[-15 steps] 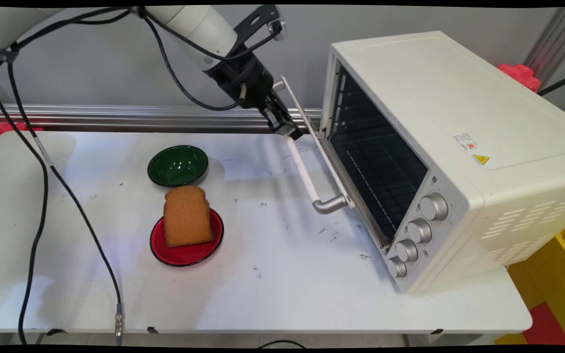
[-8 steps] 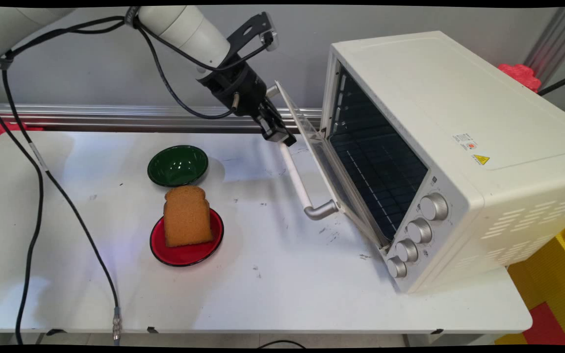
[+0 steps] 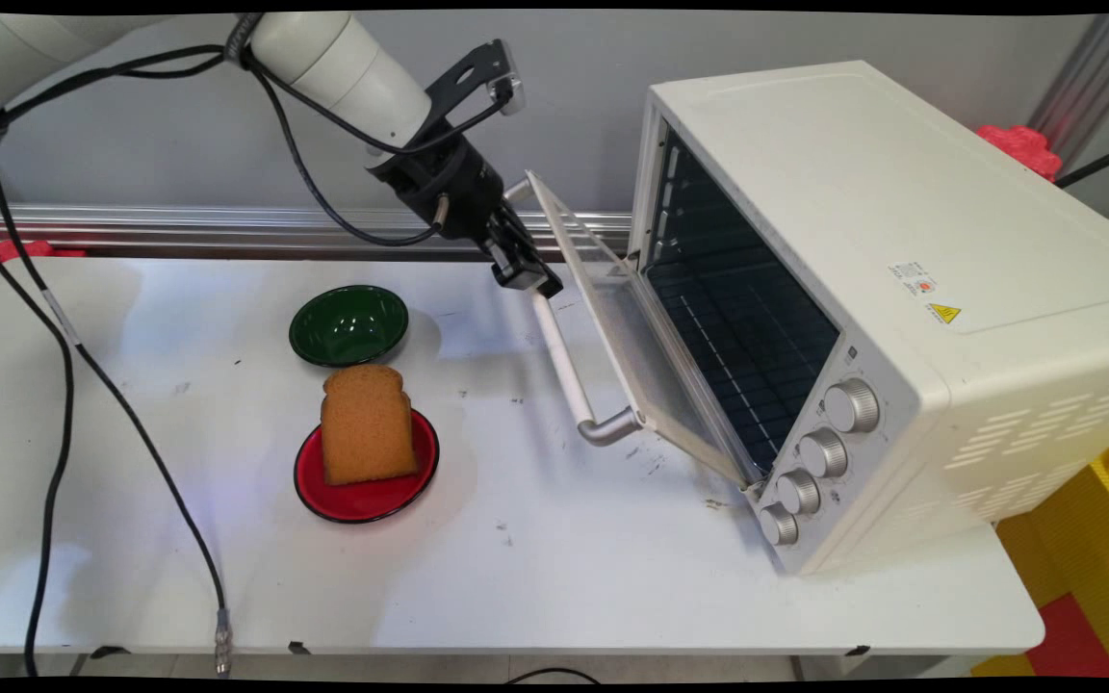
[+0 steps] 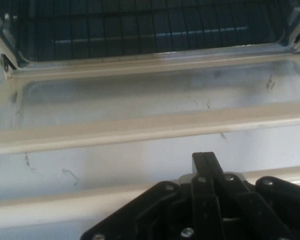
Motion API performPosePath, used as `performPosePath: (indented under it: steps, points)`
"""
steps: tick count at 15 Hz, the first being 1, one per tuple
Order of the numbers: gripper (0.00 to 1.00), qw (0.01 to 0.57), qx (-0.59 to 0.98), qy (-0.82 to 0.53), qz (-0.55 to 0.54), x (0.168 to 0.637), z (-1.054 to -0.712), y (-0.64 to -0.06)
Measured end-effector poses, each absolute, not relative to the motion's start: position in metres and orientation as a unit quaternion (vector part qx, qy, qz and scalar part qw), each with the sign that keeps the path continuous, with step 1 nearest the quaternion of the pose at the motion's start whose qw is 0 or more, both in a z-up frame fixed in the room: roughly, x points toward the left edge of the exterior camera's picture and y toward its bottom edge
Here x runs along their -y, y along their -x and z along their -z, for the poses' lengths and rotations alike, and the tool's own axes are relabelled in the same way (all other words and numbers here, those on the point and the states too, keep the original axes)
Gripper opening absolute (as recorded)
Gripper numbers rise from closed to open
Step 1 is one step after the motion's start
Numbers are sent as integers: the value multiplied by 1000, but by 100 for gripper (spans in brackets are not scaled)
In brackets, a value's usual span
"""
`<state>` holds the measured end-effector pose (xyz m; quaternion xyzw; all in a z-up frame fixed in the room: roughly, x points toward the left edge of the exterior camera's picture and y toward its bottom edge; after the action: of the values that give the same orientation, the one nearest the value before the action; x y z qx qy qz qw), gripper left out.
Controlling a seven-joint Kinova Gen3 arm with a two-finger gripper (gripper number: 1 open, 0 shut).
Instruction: Open the oven
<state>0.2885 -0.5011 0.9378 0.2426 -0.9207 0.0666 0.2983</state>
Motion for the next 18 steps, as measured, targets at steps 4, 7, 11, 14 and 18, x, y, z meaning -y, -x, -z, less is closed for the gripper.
performPosePath:
  steps: [4,7,11,14,18]
  points:
    - [0,298,921,-244,-65,497,-932,-293]
    - [0,299,920,-245,-64,496,-928,-294]
    - [0,302,919,-246,-61,494,-920,-293]
    - [0,305,918,-246,-59,493,-913,-292]
    - [0,304,918,-248,-58,492,-906,-293]
